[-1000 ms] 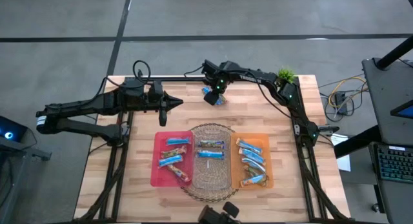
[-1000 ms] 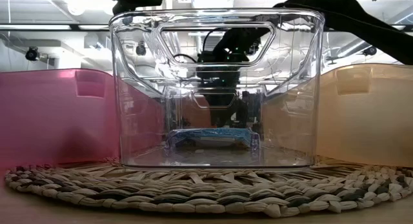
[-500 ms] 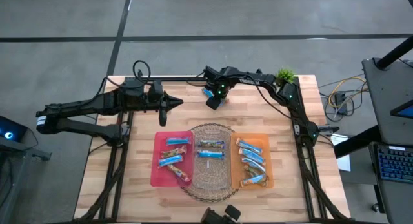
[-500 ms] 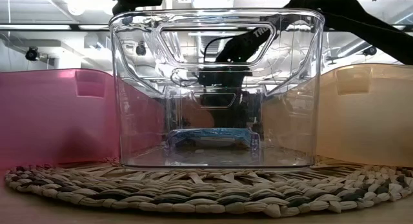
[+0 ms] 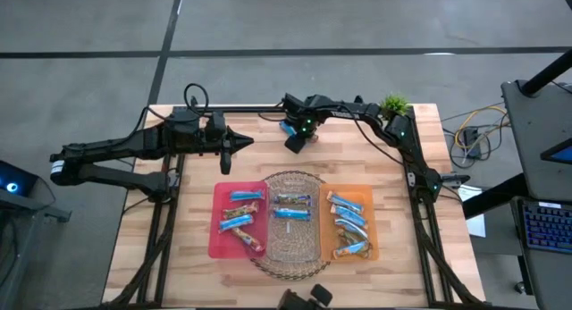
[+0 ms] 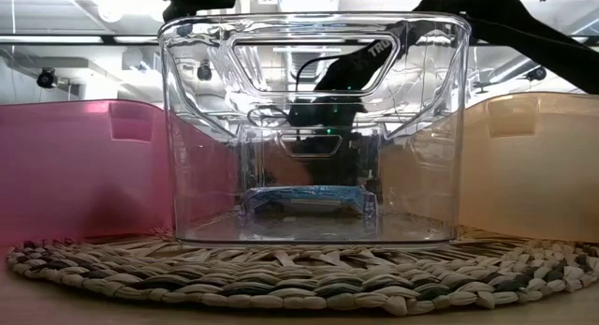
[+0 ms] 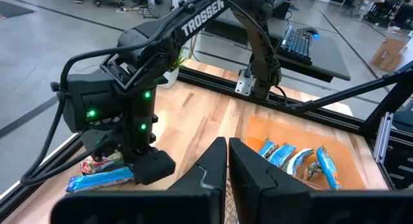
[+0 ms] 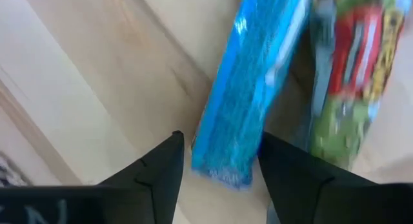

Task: Pick and place Granola Bars by type
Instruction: Put the blue granola bar into the transparent bin

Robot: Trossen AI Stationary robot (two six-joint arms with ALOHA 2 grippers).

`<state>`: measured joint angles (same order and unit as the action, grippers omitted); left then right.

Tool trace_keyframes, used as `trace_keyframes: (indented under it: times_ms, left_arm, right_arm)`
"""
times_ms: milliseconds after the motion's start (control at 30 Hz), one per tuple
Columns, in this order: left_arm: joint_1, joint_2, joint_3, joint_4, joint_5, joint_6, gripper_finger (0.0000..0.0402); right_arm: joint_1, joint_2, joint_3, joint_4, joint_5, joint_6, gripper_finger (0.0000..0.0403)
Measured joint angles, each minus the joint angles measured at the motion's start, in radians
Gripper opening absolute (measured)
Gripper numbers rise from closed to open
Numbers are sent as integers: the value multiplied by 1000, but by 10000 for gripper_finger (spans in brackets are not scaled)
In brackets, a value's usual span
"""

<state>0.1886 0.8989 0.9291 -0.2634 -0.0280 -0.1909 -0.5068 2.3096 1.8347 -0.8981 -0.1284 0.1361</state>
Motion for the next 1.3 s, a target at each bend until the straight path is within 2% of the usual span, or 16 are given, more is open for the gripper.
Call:
trace_keyframes:
  times_ms: [267,733,1067,1300]
  left_arm:
    - [0,0,0,0,0,0,0]
    - [0,0,0,0,0,0,0]
    - [0,-8,0,-27,1,0,0]
    - [0,-33,0,-27,1,4,0]
  right_arm:
    - [1,1,-7,44,-2,3,160]
    - [9,1,-9,36,1,-1,70]
    - [11,-12,3,2,-6,7,63]
    - [24,-82,60,-11,-6,6,62]
